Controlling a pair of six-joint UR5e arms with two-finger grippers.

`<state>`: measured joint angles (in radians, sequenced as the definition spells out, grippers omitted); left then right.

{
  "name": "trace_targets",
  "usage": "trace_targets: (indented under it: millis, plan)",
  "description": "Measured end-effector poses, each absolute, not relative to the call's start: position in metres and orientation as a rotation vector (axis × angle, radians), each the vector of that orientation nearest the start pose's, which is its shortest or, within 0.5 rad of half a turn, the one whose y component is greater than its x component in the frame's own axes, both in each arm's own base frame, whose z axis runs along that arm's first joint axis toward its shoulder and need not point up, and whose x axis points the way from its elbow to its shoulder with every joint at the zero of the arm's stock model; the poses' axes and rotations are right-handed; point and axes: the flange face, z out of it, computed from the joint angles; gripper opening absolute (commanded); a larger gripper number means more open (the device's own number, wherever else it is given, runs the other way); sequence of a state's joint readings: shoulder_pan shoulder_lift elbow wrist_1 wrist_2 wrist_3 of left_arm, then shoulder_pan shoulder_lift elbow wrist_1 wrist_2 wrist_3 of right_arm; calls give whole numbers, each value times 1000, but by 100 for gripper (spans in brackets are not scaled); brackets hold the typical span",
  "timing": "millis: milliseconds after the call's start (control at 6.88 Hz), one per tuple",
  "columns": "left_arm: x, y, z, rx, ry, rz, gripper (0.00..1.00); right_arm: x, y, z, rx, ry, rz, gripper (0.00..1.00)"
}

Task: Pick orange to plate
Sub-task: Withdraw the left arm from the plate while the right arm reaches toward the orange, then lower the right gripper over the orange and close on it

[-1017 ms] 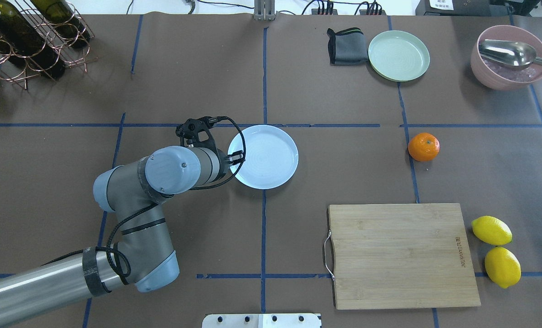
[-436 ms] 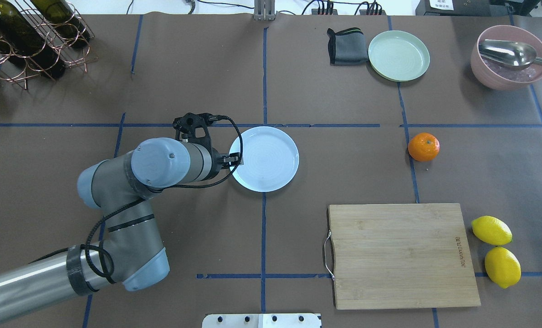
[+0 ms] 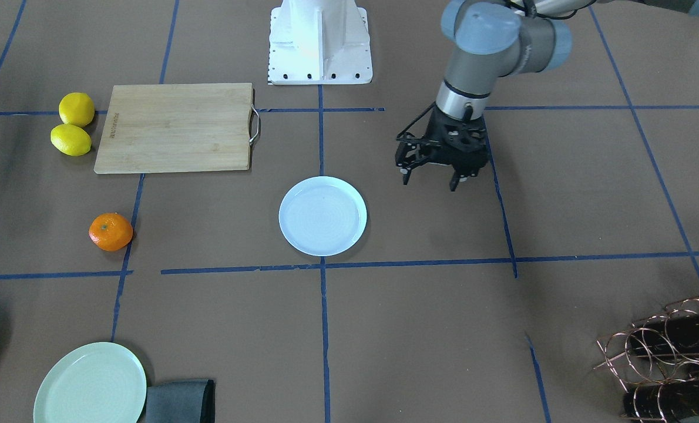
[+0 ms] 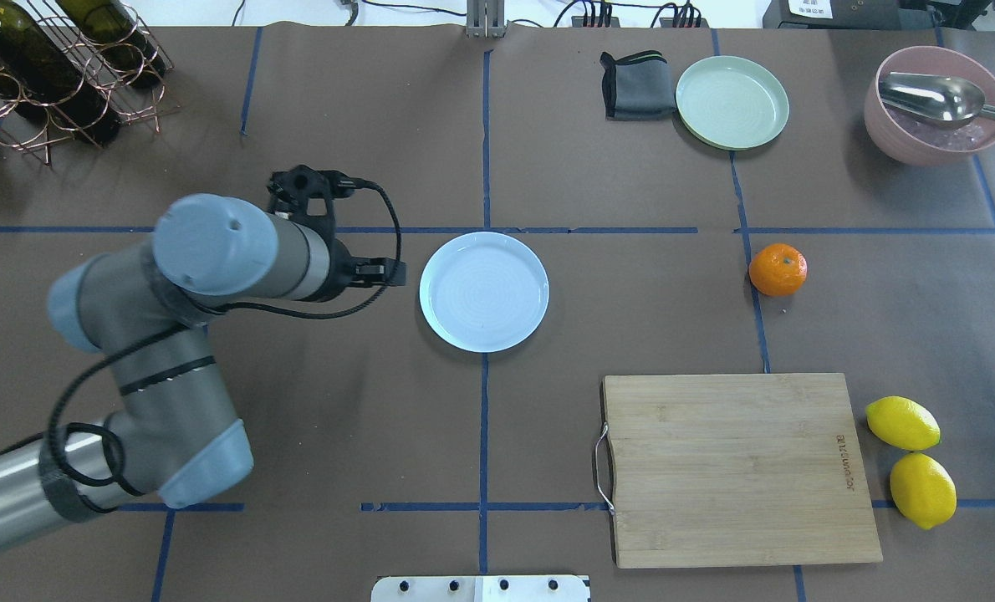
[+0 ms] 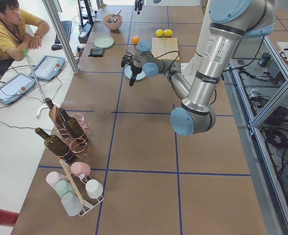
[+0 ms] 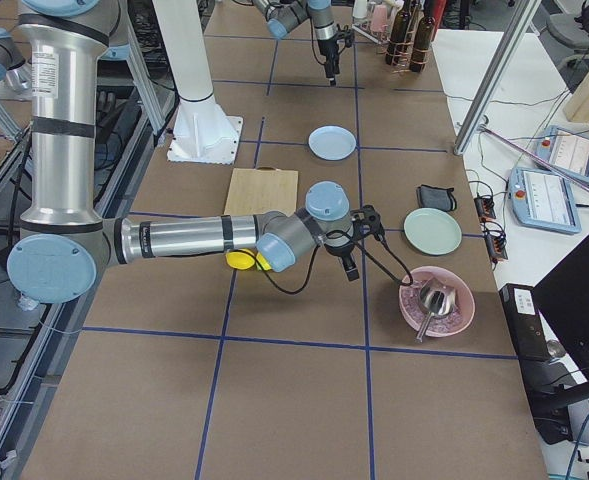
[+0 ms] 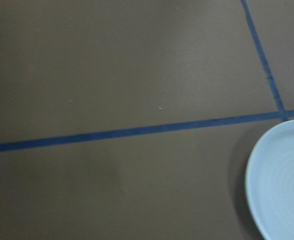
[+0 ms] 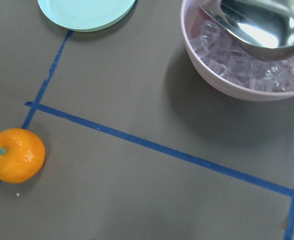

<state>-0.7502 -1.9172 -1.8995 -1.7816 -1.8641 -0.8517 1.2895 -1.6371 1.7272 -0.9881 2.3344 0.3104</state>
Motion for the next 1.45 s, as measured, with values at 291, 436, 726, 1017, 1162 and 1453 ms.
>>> trace_targets:
  millis: [291, 436, 726, 1017, 1162, 1453]
  plan:
    - [216, -528, 381, 397, 740, 278, 100, -98, -488, 533, 395, -901, -275, 100]
    - [149, -542, 430, 353, 733, 330, 100, -109, -490, 526, 390, -907, -289, 100]
    - [36, -533, 530, 241, 732, 346, 100, -130, -502, 496, 362, -896, -301, 100]
    - [-39, -480, 608, 159, 754, 267, 100, -164, -504, 453, 316, -841, -297, 100]
    - [-50, -456, 629, 125, 784, 233, 100, -188, -500, 443, 294, -816, -279, 100]
    - [-56, -440, 645, 97, 803, 203, 100, -256, -495, 434, 273, -761, -245, 100]
